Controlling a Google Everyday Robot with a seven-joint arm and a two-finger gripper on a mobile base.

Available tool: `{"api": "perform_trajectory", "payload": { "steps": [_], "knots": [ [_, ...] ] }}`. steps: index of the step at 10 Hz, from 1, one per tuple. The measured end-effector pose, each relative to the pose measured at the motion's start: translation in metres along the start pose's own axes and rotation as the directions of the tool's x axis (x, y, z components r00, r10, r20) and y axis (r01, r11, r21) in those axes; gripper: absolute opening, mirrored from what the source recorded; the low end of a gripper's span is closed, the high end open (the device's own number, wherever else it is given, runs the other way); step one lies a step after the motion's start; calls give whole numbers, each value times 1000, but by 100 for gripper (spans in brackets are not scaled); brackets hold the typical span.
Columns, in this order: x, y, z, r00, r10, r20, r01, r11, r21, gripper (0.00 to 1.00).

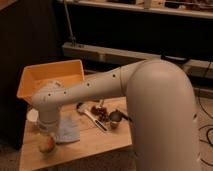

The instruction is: Place apple in plastic cup

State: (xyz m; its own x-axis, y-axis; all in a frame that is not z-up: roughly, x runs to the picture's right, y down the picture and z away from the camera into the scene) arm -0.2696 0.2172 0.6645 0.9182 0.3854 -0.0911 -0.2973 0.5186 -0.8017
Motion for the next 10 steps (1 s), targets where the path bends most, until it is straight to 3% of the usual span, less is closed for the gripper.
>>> {"api": "perform_trajectory", "payload": {
  "steps": [4, 10],
  "knots": [
    [5, -4, -6, 998, 29, 47, -28, 999, -26, 80],
    [3, -3, -5, 998, 28, 47, -27, 999, -28, 80]
  ]
}}
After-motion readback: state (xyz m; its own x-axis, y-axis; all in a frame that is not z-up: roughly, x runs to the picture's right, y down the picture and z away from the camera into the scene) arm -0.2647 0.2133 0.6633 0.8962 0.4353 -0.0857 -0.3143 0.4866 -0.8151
